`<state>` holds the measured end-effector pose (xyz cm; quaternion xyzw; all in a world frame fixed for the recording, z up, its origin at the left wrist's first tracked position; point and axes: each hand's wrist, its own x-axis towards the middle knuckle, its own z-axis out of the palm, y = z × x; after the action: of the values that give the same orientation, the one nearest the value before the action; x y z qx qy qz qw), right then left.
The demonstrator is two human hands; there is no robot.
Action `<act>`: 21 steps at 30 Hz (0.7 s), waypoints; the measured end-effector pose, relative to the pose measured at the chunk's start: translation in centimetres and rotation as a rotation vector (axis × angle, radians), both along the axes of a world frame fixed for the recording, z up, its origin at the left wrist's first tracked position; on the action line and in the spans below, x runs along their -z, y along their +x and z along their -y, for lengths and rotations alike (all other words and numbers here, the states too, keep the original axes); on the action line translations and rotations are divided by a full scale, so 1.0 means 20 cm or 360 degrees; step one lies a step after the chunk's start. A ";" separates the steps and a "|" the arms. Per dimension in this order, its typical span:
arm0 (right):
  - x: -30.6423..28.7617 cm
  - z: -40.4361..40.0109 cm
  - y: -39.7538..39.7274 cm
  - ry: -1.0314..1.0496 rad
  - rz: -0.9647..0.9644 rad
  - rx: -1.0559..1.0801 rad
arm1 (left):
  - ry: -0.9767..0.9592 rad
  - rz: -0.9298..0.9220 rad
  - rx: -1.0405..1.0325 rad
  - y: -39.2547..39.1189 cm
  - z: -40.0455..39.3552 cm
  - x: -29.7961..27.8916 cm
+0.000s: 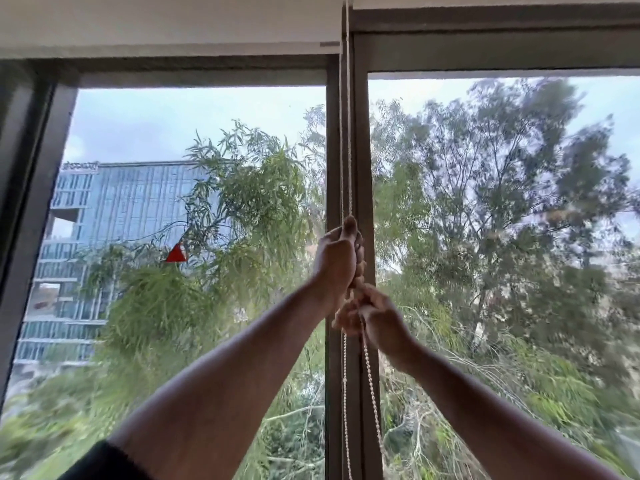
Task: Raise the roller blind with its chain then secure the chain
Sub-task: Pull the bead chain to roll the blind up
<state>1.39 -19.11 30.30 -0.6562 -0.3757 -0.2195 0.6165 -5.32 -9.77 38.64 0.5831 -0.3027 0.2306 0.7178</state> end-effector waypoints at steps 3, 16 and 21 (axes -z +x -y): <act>-0.18 0.01 -0.06 0.0204 -0.0066 0.0006 | 0.0037 -0.0010 -0.0080 0.02 0.01 0.09; -0.62 -0.12 -0.25 0.0558 0.0093 -0.0185 | 0.0080 0.0100 -0.0028 0.11 0.05 0.33; -0.48 -0.13 -0.26 0.0501 0.0288 -0.0035 | 0.0183 -0.0038 -0.0252 0.23 -0.11 0.38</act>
<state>-3.75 -16.56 39.80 -0.5250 -0.3978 -0.3268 0.6777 -0.73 -7.66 31.07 0.6481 -0.2597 0.2618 0.6663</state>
